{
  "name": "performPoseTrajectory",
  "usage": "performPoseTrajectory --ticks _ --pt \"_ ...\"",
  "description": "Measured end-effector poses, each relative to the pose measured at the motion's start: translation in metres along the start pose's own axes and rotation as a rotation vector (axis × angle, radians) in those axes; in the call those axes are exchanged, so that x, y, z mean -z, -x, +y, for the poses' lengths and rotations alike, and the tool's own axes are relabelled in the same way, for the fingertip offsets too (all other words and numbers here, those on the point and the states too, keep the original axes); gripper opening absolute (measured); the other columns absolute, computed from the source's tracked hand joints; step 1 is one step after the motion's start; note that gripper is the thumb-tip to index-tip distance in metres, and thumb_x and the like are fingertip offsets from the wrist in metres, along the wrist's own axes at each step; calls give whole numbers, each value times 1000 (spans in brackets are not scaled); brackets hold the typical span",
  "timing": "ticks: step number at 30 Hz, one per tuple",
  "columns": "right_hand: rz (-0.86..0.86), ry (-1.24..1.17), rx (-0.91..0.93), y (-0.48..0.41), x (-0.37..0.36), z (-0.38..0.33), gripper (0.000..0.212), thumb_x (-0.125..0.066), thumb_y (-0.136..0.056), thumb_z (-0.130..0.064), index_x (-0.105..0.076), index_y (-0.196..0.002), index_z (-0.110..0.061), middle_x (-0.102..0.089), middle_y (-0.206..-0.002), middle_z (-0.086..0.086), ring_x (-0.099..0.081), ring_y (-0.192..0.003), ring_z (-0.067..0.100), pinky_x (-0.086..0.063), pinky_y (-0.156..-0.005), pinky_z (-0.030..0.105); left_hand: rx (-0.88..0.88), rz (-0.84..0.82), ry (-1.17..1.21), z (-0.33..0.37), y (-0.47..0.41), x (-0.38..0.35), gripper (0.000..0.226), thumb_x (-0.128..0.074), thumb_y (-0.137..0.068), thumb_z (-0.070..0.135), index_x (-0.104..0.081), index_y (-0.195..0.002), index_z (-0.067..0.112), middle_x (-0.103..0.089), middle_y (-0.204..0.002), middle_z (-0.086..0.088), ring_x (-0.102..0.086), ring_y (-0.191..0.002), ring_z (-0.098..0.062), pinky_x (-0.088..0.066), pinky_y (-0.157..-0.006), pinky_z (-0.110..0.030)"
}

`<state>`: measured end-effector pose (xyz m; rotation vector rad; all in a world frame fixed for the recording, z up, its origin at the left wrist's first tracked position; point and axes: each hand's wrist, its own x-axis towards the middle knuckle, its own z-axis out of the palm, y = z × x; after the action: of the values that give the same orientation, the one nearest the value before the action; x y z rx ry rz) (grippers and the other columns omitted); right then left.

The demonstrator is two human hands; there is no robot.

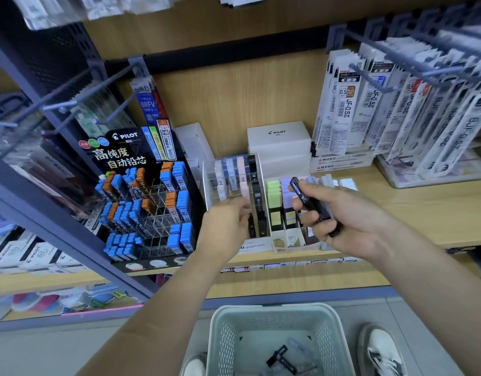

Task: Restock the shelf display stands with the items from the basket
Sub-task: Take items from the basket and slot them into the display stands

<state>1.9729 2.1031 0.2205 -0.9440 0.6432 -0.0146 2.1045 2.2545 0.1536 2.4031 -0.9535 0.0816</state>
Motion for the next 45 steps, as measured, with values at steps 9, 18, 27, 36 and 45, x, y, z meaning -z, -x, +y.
performPoseTrajectory --ticks 9,18,27,36,45 --pt "-22 10 8 -3 0 0 10 -59 -93 -22 -60 -92 -13 -59 -68 3 -42 -46 8 -25 -30 12 -13 -103 89 24 7 1 28 -59 -88 13 -69 -113 23 -67 -95 5 -53 -73 -6 -45 -74 -14" --pt "-94 96 -94 -4 -3 9 14 -61 -89 -11 -68 -101 -6 -69 -80 10 -51 -51 10 -26 -33 11 346 -345 1064 49 1 41 13 -62 -89 18 -72 -96 12 -71 -83 -6 -66 -73 -16 -59 -71 -29" --pt "-162 109 -85 -5 -5 8 30 -69 -74 -24 -64 -100 -10 -62 -68 4 -32 -44 4 -21 -30 10 350 -159 1057 32 -8 57 7 -71 -79 10 -73 -85 7 -69 -66 -8 -63 -60 -15 -54 -59 -20" --pt "-60 21 86 -15 -16 12 22 -75 -66 -23 -63 -80 -10 -55 -64 2 -35 -44 5 -22 -31 12 214 -392 849 33 0 63 25 -71 -79 0 -68 -101 13 -71 -73 -6 -69 -73 -20 -58 -73 -32" --pt "-2 -270 15 -22 -9 4 13 -48 -93 -1 -57 -100 -5 -67 -80 14 -48 -52 10 -37 -40 14 257 -126 872 18 -8 58 28 -62 -89 5 -63 -109 25 -74 -82 -11 -70 -85 -27 -57 -80 -39"
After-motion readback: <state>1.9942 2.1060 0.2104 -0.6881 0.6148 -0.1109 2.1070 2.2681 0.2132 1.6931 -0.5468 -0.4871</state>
